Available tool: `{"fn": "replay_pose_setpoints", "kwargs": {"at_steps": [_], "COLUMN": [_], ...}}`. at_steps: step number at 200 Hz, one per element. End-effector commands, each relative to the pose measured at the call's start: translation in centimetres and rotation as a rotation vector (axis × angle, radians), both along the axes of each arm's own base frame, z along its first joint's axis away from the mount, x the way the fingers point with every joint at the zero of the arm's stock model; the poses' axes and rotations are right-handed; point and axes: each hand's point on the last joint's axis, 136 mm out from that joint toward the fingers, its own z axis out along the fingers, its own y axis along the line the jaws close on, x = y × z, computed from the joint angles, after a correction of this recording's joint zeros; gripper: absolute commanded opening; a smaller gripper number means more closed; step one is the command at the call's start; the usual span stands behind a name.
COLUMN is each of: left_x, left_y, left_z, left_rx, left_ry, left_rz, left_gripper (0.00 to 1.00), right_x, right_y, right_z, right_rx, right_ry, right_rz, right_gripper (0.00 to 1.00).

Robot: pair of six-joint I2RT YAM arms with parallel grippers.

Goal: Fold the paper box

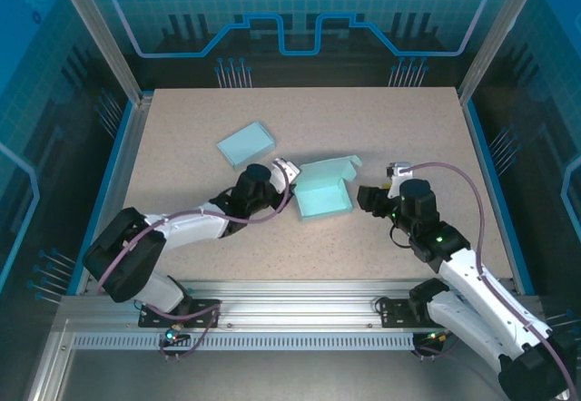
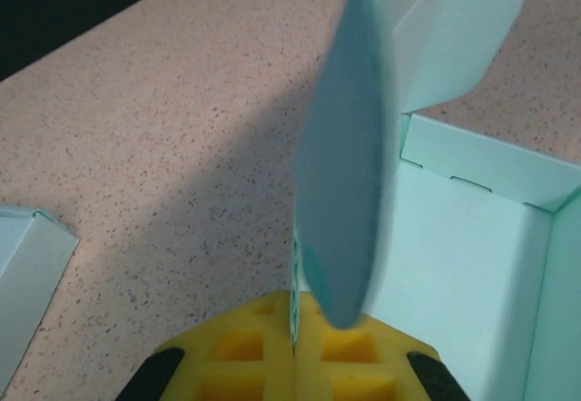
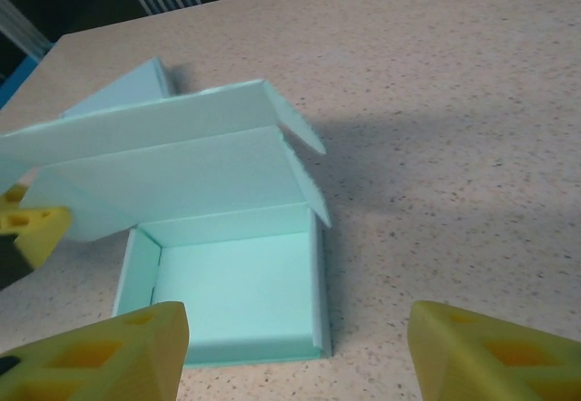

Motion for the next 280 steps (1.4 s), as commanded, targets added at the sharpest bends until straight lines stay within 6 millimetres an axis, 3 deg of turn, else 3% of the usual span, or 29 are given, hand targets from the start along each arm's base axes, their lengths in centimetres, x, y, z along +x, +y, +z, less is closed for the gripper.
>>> {"fn": "replay_pose_setpoints", "kwargs": {"at_steps": [1,17,43,94,140,176,218,280], "left_x": [-1.2,-0.2,0.1,-0.2,-1.8,-3.0,-1.9,0.1], "left_y": [-0.3,0.3,0.4,1.7,3.6,3.6,4.4,3.3], "left_z": [-0.9,-0.8,0.3,2.8,5.3,4.6,3.0,1.7], "left_rx": [0.029,0.015,-0.039,-0.115,-0.241,-0.200,-0.061,-0.016], "left_ry": [0.090,0.102,0.108,0.139,0.282,0.316,0.265,0.266], "left_rz": [-0.125,-0.092,-0.074,0.032,0.201,0.268,0.382,0.400], "left_gripper": [0.00,0.01,0.27,0.53,0.56,0.56,0.56,0.54], "right_x": [0.4,0.9,1.9,2.6,3.4,4.8,7.0,9.4], "right_y": [0.9,0.6,0.1,0.7,0.7,2.3,4.3,4.9], "right_z": [-0.1,-0.8,-1.2,-0.5,0.4,0.2,-1.2,-3.1], "right_rx": [0.015,-0.015,-0.046,-0.103,-0.198,-0.216,-0.215,-0.252], "right_ry": [-0.032,-0.017,0.003,-0.018,-0.028,-0.018,0.046,0.081], "right_rz": [0.061,0.046,0.032,0.098,0.133,0.210,0.279,0.288], "right_gripper": [0.66,0.66,0.66,0.71,0.71,0.65,0.61,0.56]}}
